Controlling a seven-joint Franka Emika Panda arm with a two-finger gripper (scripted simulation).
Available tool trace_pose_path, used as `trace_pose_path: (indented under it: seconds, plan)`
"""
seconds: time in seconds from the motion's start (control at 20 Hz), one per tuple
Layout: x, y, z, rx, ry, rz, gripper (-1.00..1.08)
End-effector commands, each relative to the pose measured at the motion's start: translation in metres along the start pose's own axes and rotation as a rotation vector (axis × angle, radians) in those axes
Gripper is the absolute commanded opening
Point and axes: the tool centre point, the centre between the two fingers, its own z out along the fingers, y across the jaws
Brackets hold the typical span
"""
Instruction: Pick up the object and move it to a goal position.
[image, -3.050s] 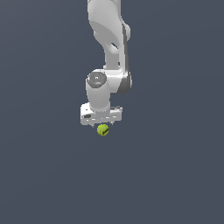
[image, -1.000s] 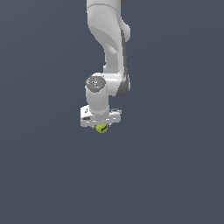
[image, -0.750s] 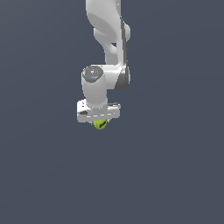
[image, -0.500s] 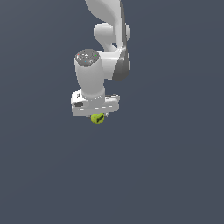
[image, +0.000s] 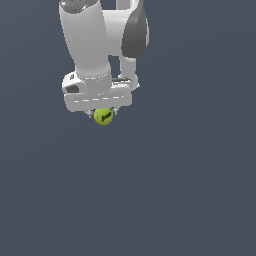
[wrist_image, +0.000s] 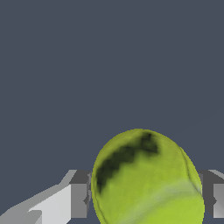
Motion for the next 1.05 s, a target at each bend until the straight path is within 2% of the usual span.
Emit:
trace_pose_path:
  seconds: [0.0, 0.5, 1.0]
  plan:
    - [0.0, 0.004, -0.028, 0.0, 0.001, 0.0, -1.0]
    - [0.002, 0.017, -0.105, -0.001, 0.0, 0.0, -1.0]
    - [0.004, 0.021, -0.127, -0.001, 0.0, 0.0, -1.0]
